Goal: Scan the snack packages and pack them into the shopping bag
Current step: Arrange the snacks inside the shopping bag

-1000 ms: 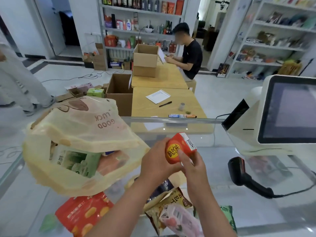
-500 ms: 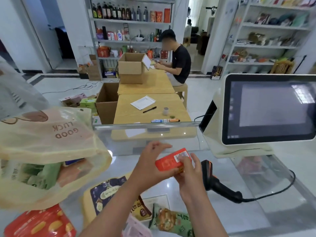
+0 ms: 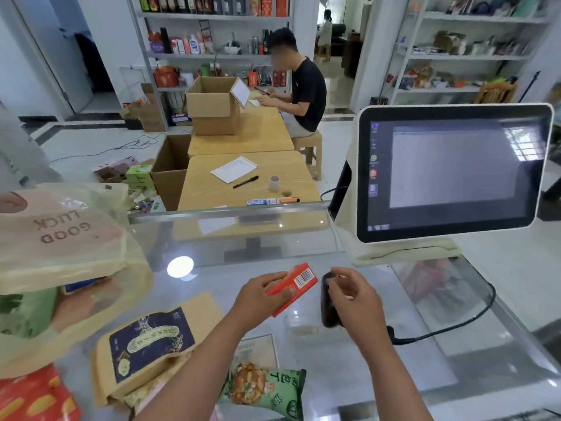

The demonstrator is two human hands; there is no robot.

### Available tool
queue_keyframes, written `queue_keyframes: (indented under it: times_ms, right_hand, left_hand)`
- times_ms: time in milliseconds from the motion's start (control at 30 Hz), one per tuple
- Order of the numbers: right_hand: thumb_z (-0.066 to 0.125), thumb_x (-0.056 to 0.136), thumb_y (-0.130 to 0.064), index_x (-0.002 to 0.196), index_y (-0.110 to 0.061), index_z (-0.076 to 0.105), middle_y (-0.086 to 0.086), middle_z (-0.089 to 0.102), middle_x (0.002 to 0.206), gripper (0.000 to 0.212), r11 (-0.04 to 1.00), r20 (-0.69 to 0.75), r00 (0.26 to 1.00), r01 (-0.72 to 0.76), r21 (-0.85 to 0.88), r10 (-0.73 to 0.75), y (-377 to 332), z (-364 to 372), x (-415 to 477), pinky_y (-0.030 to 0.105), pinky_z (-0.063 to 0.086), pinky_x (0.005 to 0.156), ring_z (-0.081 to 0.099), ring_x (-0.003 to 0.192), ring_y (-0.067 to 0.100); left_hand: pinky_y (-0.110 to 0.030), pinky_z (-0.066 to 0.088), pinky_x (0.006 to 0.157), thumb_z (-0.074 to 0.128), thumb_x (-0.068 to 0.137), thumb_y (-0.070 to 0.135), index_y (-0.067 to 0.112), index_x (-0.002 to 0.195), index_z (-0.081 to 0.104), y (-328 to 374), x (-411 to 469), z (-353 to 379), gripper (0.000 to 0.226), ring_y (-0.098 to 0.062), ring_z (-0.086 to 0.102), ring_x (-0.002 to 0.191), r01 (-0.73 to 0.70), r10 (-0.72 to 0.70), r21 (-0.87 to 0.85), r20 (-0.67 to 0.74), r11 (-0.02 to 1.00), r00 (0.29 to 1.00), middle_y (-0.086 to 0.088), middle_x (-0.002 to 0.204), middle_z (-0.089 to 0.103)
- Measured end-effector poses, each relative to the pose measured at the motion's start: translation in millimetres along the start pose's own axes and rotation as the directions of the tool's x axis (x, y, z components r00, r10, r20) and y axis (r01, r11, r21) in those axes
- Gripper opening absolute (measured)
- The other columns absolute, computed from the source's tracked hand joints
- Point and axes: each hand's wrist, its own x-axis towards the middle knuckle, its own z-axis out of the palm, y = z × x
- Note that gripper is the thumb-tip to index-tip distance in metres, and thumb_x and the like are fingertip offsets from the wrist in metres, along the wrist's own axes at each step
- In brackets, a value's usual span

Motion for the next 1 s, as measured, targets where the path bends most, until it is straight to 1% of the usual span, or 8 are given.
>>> queue_keyframes:
  times_ms: [67,167,367,467,533,667,800,1000]
  right_hand:
    - [0.068,0.084,-0.020,0.107,-0.030,0.059,-0.008,0.061,0.099,0.026,0.970,0.018,0.999,0.052,-0.239,-0.049,14,-15,0,0.019,0.048,0.074,0.058,0.090,0.008]
    - [0.073,0.076,-0.036,0.126,-0.026,0.051,-0.004,0.052,0.110,0.055,0.837,0.100,0.994,0.014,-0.547,0.049,38,-20,-1,0.033,0.047,0.089,0.053,0.106,0.016]
    - [0.071,0.080,-0.036,0.137,-0.023,0.036,0.000,0.048,0.125,0.069,0.631,0.134,0.991,0.111,-0.768,-0.011,58,-11,-2,0.031,0.042,0.093,0.049,0.113,0.019]
    - [0.065,0.083,-0.021,0.134,-0.019,0.041,0.003,0.051,0.120,0.057,0.673,0.091,0.996,0.083,-0.735,-0.023,61,-10,0,0.031,0.042,0.086,0.048,0.110,0.022]
    - [0.065,0.078,-0.018,0.115,-0.018,0.052,0.002,0.053,0.102,0.039,0.716,0.076,0.995,0.094,-0.691,-0.057,58,-11,-2,0.029,0.040,0.071,0.050,0.095,0.021]
    - [0.067,0.075,-0.021,0.086,-0.019,0.054,-0.003,0.054,0.079,0.018,0.812,-0.014,0.996,0.065,-0.580,-0.090,41,-27,-10,0.023,0.038,0.055,0.053,0.070,0.012]
    - [0.069,0.072,-0.019,0.068,-0.019,0.051,-0.004,0.056,0.061,0.019,0.886,-0.026,0.998,0.045,-0.461,-0.064,23,-42,-21,0.019,0.034,0.050,0.051,0.058,0.008]
    - [0.069,0.074,-0.019,0.067,-0.018,0.054,-0.004,0.056,0.060,0.016,0.926,-0.002,1.000,0.006,-0.379,-0.008,14,-39,-30,0.018,0.036,0.051,0.052,0.057,0.009]
  left_hand:
    - [-0.012,0.049,0.069,0.072,0.081,0.043,0.031,0.127,0.059,-2,2,6,0.049,-0.002,0.059,0.094,0.010,-0.010,0.068,-0.009,0.998,1.000,0.013,0.114,0.060]
    - [-0.006,0.044,0.063,0.072,0.083,0.036,0.028,0.125,0.061,-1,3,15,0.044,0.006,0.056,0.082,-0.037,0.044,0.102,-0.068,0.994,0.997,0.012,0.107,0.061]
    - [-0.031,0.054,0.082,0.071,0.080,0.045,0.034,0.123,0.059,-3,6,21,0.046,-0.007,0.059,0.092,-0.067,0.082,0.199,-0.066,0.978,0.994,0.012,0.106,0.059]
    - [-0.028,0.053,0.079,0.070,0.082,0.044,0.034,0.125,0.055,-4,6,21,0.046,-0.007,0.057,0.091,-0.067,0.082,0.223,-0.060,0.972,0.995,0.012,0.105,0.056]
    - [-0.024,0.050,0.077,0.069,0.082,0.046,0.036,0.127,0.054,-6,5,22,0.049,-0.007,0.057,0.092,-0.072,0.091,0.241,-0.068,0.968,0.994,0.009,0.109,0.057]
    - [-0.018,0.043,0.072,0.067,0.083,0.048,0.035,0.132,0.050,-8,3,27,0.053,-0.005,0.053,0.093,-0.088,0.112,0.293,-0.065,0.952,0.992,0.007,0.114,0.056]
    - [-0.025,0.050,0.079,0.067,0.082,0.051,0.039,0.127,0.052,-12,8,24,0.049,-0.006,0.055,0.095,-0.073,0.090,0.264,-0.056,0.962,0.994,0.008,0.120,0.060]
    - [-0.038,0.055,0.088,0.066,0.084,0.049,0.036,0.125,0.054,-12,14,20,0.045,-0.011,0.055,0.100,-0.019,0.029,0.181,-0.053,0.983,0.998,0.007,0.121,0.059]
